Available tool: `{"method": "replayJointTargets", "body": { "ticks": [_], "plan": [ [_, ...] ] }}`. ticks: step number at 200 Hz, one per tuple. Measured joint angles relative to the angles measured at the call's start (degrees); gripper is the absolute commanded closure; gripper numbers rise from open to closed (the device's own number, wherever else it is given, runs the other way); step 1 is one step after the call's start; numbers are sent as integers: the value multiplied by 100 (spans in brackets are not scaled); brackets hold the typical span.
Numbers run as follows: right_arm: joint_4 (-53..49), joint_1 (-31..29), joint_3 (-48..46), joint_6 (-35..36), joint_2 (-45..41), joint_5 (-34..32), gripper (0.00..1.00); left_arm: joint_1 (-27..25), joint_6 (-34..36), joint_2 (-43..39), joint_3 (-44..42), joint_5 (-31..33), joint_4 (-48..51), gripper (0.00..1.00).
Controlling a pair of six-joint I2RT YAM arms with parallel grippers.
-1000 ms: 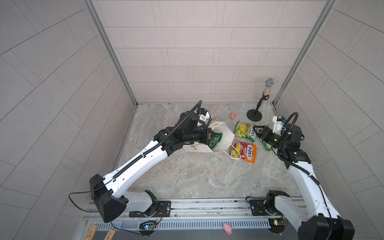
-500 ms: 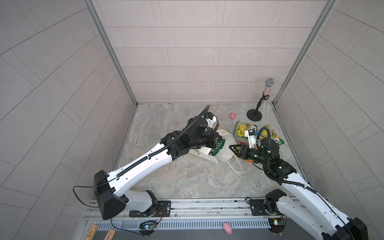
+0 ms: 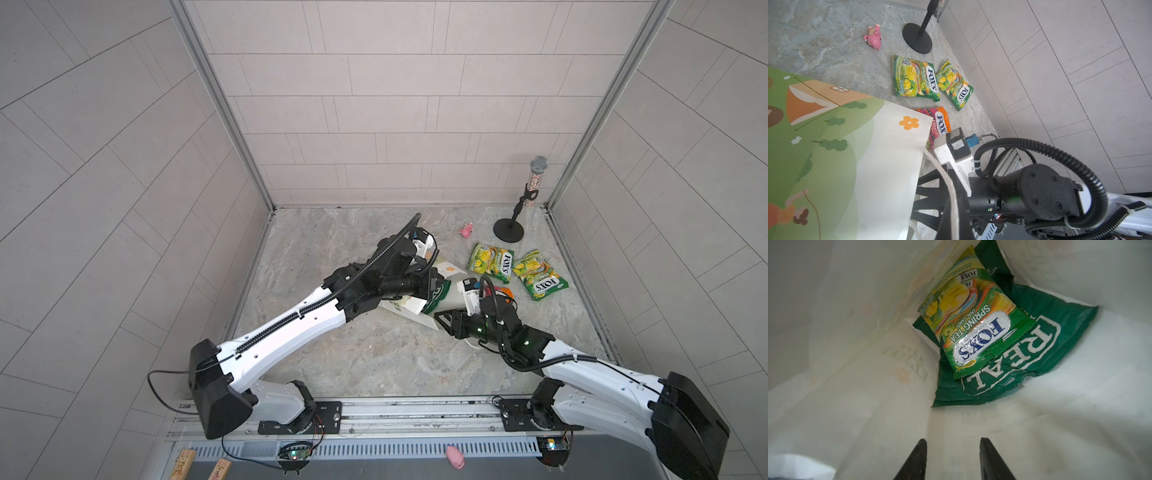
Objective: Take the snacks out of the paper bag
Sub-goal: 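Move the right gripper back over the bag opening while the left gripper tilts the bag, then lower the right gripper into the bag onto the last green Spring Tea packet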
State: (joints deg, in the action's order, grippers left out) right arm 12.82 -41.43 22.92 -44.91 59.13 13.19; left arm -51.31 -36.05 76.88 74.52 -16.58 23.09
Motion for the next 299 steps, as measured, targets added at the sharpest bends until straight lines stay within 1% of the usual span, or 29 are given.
{"method": "replayJointTargets", "body": {
  "ticks": [24,61,83,105,131,152,177,187,198,213,229,267,299],
  "plan": [
    [363,-234,11,-42,472,-308,53,0,11,0,-9,-11,7,100],
    [734,-763,133,-70,1128,-468,45,0,81,-15,-24,33,79,100],
    [850,-997,249,-57,1281,-527,38,0,136,-42,-24,129,125,100],
    [887,-1158,393,-17,1340,-640,37,0,201,-105,-24,214,221,100],
    [863,-1200,444,-20,1320,-903,37,0,251,-160,-24,291,284,100],
    [743,-1200,422,-109,1163,-1261,39,0,267,-168,-24,302,345,100],
    [704,-1198,343,-378,920,-1661,45,0,264,-168,-24,356,378,100],
    [682,-1198,330,-459,866,-1740,47,0,264,-168,-24,387,378,100],
    [658,-1198,330,-503,831,-1781,51,0,264,-168,-24,420,374,100],
    [605,-1200,323,-487,776,-1766,56,0,262,-168,-24,452,369,100],
    [590,-1200,269,-452,697,-1663,58,0,256,-166,-20,520,352,100],
    [612,-1200,-26,-334,608,-1296,58,0,210,-125,-7,669,199,100],
    [667,-1204,-17,-162,737,-1040,56,0,197,-66,22,726,127,100]
  ]
}}
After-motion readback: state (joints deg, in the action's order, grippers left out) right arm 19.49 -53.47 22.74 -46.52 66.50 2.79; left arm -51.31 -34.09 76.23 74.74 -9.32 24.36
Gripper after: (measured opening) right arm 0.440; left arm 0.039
